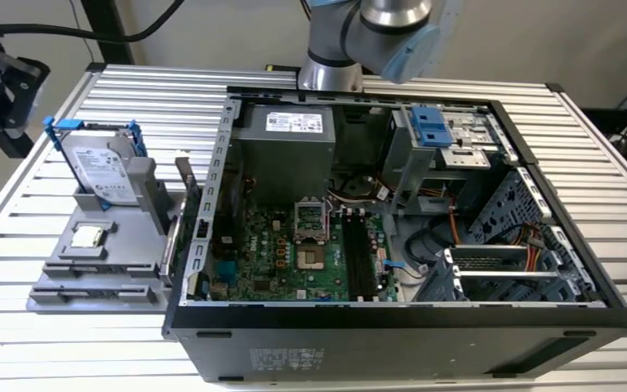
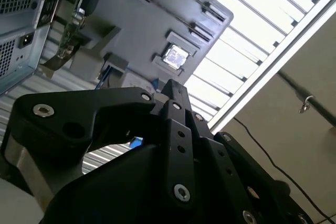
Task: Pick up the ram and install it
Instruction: 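Reach for the ram, then pick up the ram and move it above insertion slot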
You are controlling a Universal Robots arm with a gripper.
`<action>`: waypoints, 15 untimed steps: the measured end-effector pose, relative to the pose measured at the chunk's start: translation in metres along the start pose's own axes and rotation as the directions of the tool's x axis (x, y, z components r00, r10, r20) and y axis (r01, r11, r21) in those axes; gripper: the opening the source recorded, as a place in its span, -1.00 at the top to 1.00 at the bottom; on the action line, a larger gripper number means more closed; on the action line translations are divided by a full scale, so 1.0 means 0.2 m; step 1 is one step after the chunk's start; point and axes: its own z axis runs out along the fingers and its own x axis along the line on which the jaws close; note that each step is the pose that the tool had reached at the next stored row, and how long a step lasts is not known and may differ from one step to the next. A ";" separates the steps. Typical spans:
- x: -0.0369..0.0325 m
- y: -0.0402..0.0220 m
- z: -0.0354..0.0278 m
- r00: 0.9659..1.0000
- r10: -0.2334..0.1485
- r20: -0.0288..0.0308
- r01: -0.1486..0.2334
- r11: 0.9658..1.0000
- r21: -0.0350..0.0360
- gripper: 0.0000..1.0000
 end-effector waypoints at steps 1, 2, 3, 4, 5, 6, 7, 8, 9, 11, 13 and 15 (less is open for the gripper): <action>0.000 -0.014 0.000 1.000 0.001 0.000 -0.001 1.000 0.000 1.00; 0.001 -0.028 0.000 1.000 0.002 0.000 -0.002 1.000 0.000 1.00; 0.001 -0.042 -0.001 1.000 0.003 0.000 -0.003 1.000 0.000 1.00; 0.001 -0.055 -0.001 1.000 0.003 0.000 -0.003 1.000 0.000 1.00; 0.001 -0.069 -0.001 1.000 0.004 0.000 -0.004 1.000 0.000 1.00; 0.001 -0.082 -0.002 1.000 0.005 0.000 -0.005 1.000 0.000 1.00; 0.002 -0.092 -0.002 1.000 0.006 0.000 -0.006 1.000 0.000 1.00; 0.002 -0.103 -0.001 1.000 0.007 0.000 -0.007 1.000 0.000 1.00; 0.002 -0.111 -0.002 1.000 0.007 0.000 -0.007 1.000 0.000 1.00; 0.003 -0.120 -0.001 1.000 0.009 0.000 -0.009 1.000 0.000 1.00; 0.003 -0.120 -0.001 1.000 0.009 0.000 -0.009 1.000 0.000 1.00; 0.003 -0.121 0.000 1.000 0.009 0.000 -0.009 1.000 0.000 1.00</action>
